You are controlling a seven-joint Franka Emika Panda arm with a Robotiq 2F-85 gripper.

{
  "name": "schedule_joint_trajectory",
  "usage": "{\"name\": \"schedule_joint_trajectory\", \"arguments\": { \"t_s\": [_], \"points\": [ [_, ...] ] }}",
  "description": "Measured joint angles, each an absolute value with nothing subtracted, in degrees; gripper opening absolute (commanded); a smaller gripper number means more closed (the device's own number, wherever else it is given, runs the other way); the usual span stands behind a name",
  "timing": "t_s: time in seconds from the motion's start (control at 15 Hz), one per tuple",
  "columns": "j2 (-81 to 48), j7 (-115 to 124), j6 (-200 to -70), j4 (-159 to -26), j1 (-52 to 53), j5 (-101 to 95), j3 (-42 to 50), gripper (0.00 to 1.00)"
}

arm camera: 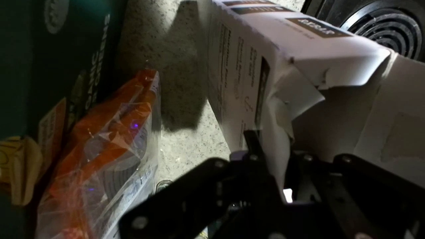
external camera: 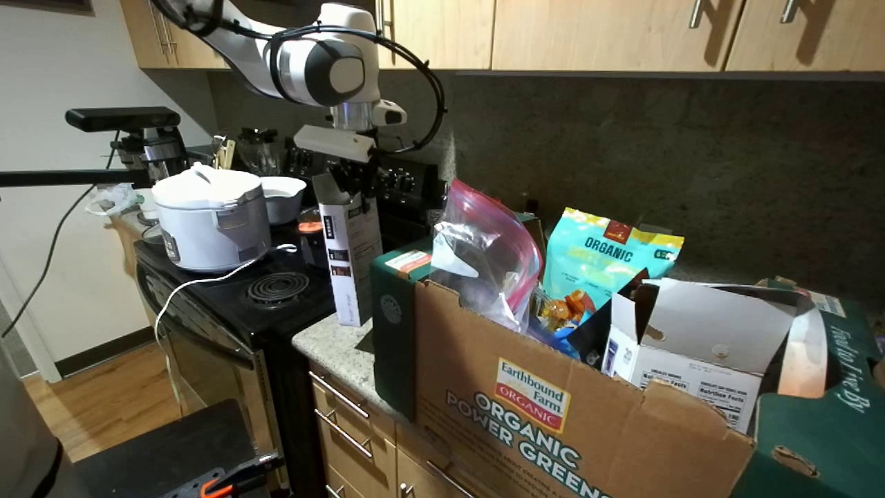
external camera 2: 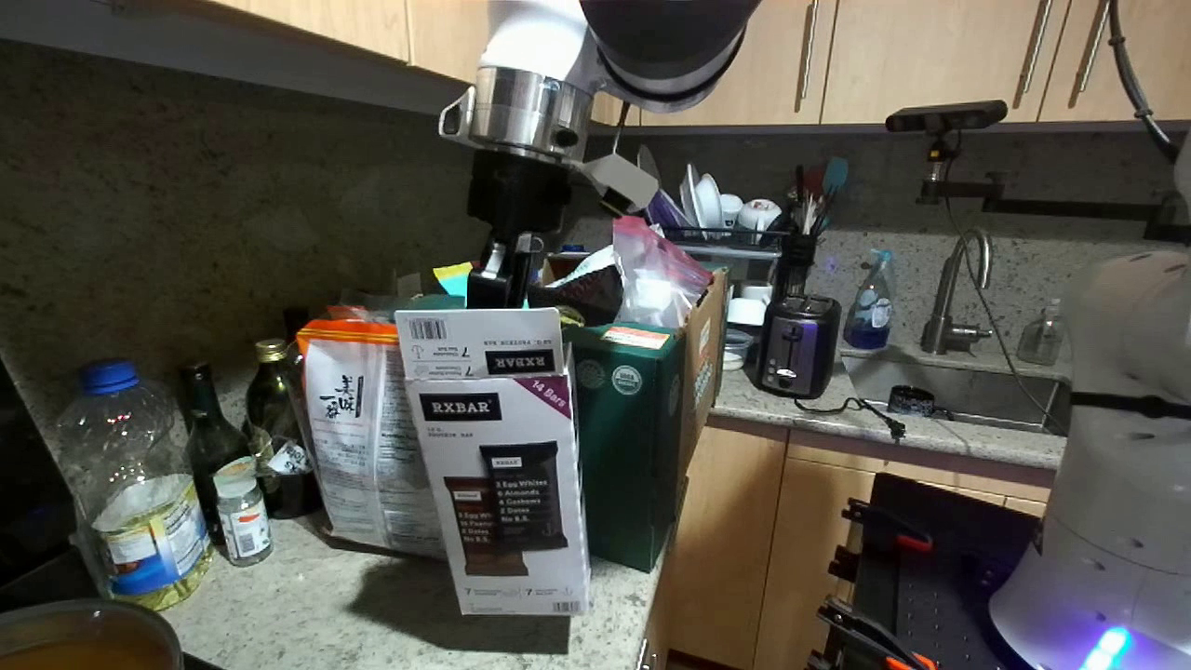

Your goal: Pick up the white box, put it on the table and open it

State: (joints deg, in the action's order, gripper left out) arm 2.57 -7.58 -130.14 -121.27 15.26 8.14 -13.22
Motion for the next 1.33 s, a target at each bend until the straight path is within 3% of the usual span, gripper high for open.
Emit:
{"name": "schedule_joint_trajectory", "arguments": {
  "t_s": [0.13, 0.2, 0.6, 0.67, 1.33],
  "points": [
    [1.5, -9.0, -131.1, -121.2, 15.2, 8.6, -13.2, 0.03],
    [1.0, -9.6, -131.3, -121.1, 15.2, 8.7, -13.2, 0.10],
    [-0.2, -10.9, -131.6, -120.9, 15.2, 8.7, -13.2, 0.10],
    [-0.2, -10.9, -131.6, -120.9, 15.2, 8.7, -13.2, 0.03],
    [-5.2, -14.9, -134.1, -121.2, 15.0, 15.7, -13.3, 0.03]
  ]
}}
